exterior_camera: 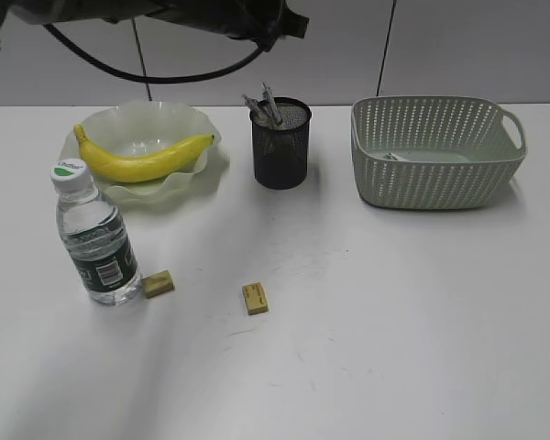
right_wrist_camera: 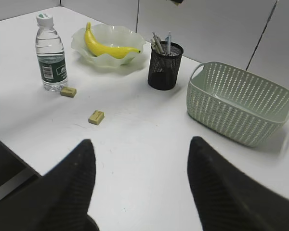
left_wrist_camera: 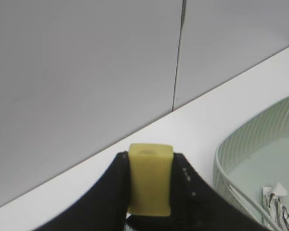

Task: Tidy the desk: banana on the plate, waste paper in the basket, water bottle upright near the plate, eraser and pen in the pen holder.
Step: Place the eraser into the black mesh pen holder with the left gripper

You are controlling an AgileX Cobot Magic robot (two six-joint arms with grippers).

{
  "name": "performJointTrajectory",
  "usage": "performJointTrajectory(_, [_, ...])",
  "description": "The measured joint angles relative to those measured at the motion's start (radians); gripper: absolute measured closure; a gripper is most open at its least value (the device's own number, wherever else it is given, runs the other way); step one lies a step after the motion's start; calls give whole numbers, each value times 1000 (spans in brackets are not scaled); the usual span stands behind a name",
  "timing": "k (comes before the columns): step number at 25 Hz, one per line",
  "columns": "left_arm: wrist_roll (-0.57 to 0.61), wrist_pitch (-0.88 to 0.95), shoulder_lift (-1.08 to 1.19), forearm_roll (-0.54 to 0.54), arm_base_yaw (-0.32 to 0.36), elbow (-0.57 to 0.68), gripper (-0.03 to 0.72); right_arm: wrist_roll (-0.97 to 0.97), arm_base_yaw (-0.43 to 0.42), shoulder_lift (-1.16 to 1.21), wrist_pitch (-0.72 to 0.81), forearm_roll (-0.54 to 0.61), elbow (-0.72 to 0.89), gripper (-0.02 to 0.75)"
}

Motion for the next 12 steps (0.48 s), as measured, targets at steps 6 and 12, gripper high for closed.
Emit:
performJointTrajectory(6, [-1,33,72,-83,0,-14,500,0,0,0,0,0,0,256])
performJointTrajectory(12, [-2,64,105,-127,0,-19,500,0,0,0,0,0,0,256])
